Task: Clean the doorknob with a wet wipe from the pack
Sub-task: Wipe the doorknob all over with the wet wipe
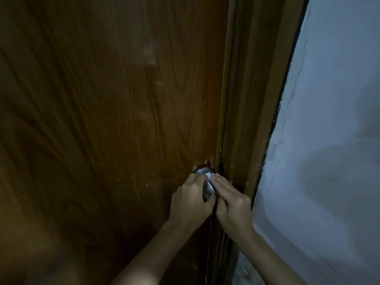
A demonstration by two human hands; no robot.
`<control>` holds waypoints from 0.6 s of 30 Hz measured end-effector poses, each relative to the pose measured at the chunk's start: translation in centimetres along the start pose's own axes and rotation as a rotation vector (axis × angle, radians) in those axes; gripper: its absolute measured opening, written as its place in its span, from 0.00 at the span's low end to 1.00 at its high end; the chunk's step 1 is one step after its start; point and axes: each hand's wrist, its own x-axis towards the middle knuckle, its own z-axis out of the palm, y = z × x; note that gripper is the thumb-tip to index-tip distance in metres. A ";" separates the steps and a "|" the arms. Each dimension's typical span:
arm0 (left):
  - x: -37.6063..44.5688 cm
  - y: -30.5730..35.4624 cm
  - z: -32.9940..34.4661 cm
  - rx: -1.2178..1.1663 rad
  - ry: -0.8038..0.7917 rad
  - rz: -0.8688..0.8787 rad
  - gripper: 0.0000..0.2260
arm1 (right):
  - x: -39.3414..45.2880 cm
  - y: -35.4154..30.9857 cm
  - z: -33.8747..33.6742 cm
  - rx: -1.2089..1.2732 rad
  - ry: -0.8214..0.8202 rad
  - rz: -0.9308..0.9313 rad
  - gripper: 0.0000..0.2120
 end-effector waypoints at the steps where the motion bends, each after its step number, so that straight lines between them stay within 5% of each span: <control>1: -0.1 0.1 0.0 0.006 -0.001 -0.003 0.17 | -0.5 0.0 0.3 0.015 0.002 0.002 0.19; 7: -0.3 0.4 0.2 0.044 -0.016 -0.058 0.17 | -1.6 0.7 -0.7 0.118 0.164 0.157 0.20; 12: -0.4 0.6 0.1 0.063 -0.021 -0.061 0.17 | -1.6 0.1 0.2 0.073 -0.002 0.046 0.21; 18: -0.3 0.8 0.1 0.082 -0.017 -0.077 0.18 | -0.6 0.4 -0.9 0.156 0.049 0.193 0.19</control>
